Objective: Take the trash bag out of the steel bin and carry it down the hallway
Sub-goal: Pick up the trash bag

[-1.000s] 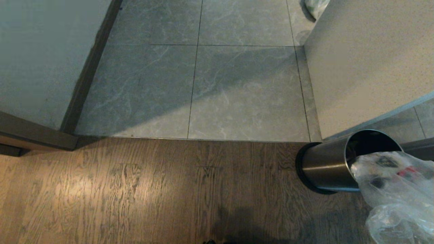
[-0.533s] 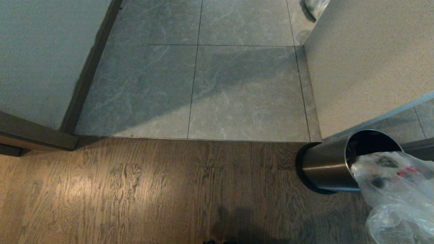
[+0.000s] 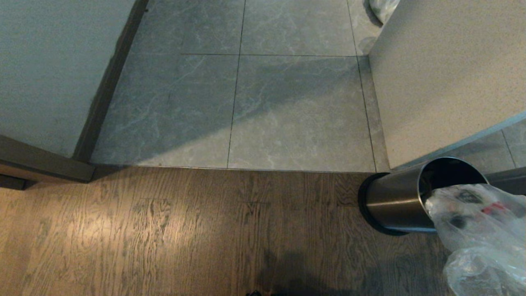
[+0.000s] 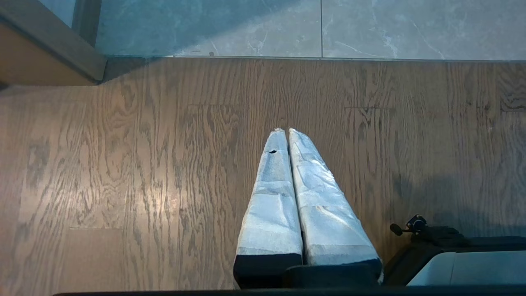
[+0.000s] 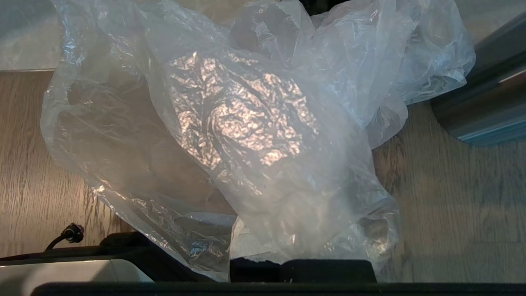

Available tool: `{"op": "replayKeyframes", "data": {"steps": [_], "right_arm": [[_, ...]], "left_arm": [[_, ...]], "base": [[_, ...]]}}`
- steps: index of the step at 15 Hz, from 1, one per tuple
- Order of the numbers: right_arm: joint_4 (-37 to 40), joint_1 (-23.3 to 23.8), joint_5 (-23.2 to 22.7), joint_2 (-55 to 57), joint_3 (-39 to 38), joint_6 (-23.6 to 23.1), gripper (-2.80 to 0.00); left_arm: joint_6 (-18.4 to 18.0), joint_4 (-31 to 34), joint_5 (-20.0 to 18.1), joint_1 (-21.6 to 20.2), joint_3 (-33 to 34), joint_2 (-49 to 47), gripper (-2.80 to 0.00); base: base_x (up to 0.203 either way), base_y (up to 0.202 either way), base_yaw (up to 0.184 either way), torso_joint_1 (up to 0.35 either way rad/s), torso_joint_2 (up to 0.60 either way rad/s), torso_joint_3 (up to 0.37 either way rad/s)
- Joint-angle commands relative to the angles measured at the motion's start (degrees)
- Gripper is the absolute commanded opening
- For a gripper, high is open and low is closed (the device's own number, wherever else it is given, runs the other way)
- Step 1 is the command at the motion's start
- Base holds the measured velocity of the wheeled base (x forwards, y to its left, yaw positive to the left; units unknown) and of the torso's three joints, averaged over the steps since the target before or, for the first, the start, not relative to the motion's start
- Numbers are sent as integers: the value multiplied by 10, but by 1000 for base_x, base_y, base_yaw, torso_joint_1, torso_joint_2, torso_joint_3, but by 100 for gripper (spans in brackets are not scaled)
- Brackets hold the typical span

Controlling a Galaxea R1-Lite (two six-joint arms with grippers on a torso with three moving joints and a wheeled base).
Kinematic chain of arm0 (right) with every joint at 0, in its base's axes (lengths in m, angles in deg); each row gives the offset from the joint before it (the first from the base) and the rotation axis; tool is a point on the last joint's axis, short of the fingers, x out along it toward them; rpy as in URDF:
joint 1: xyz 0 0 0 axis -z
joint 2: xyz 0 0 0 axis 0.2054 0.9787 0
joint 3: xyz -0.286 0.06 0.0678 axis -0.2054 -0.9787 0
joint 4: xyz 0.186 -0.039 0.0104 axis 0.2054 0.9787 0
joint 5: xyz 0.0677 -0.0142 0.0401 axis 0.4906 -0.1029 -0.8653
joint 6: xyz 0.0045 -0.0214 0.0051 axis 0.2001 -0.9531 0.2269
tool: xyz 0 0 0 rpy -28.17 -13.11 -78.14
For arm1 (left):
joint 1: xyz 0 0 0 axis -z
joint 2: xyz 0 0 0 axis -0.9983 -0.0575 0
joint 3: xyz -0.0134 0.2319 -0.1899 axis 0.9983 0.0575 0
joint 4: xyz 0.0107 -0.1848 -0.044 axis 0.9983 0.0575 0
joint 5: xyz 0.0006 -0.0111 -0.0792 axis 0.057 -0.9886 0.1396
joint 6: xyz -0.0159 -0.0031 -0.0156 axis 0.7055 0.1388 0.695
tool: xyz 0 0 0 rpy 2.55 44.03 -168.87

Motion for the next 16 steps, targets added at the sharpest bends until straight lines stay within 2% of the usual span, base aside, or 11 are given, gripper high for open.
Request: {"op": "replayKeyframes", "data": {"steps": [1,5,16], "right_arm": [[0,0,0,0,-1,0,-280],[0,0,0,0,-1,0,-280],[0,0,0,0,-1,0,-280]], "left_arm": [[-2,1,1,0,-1,1,-280],[0,0,1,0,0,1,-280],[1,0,1,0,0,1,-280]], "base": [[0,0,0,0,0,0],[0,0,0,1,5,89],[0,0,0,1,2,199]]}}
